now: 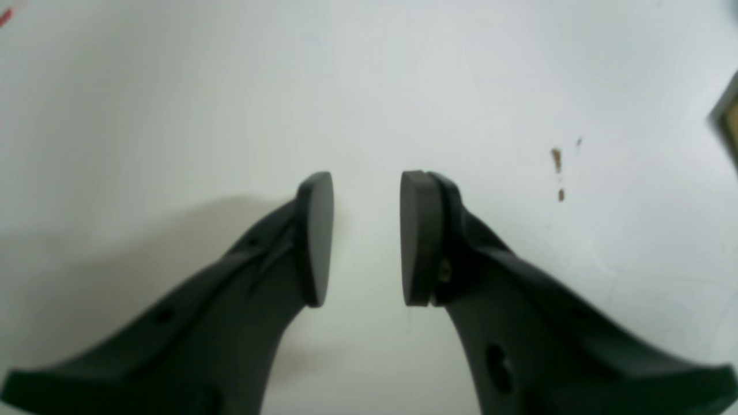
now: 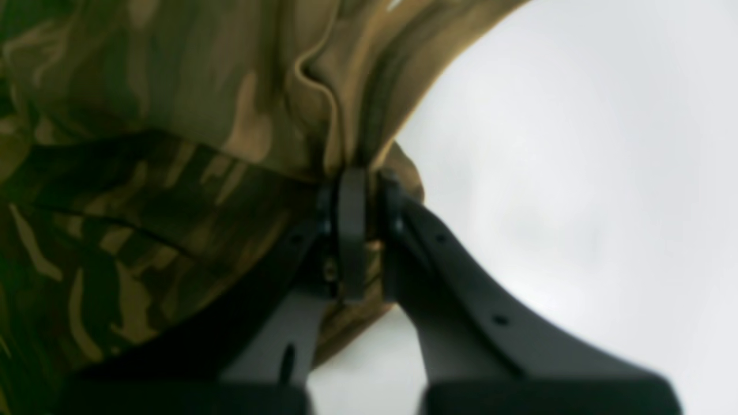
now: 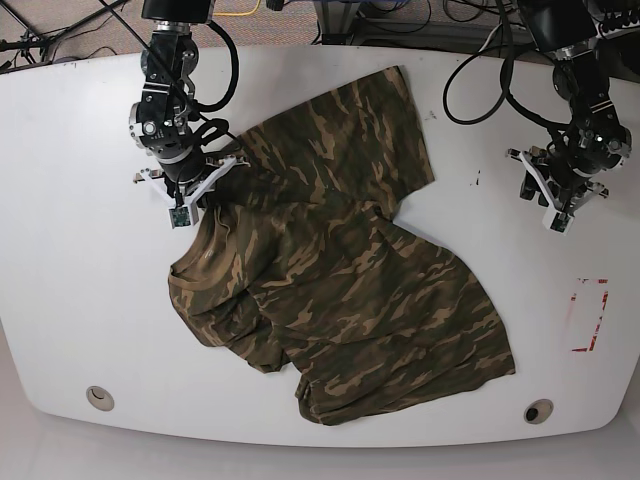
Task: Fold the T-shirt properly
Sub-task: 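Open the left gripper and lift it away from the shirt, then move the left gripper to the shirt's hem corner and grasp it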
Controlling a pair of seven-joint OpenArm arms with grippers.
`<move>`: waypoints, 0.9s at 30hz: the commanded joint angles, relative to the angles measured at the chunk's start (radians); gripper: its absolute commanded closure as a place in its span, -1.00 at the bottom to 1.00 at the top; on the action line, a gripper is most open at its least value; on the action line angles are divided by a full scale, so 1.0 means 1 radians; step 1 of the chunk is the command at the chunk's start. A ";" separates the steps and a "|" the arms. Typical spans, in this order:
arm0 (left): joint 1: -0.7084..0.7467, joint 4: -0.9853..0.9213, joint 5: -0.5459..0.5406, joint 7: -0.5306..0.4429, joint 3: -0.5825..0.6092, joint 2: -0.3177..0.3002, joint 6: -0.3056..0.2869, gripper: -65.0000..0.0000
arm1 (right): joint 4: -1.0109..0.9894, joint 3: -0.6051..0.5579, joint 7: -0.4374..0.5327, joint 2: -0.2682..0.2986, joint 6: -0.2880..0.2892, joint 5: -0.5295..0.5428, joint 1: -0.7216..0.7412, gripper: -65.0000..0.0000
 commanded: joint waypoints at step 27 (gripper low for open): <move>-0.125 0.030 -0.006 -0.011 -0.001 -0.065 0.000 0.44 | 0.089 0.194 0.018 -0.013 0.035 0.006 -0.084 1.00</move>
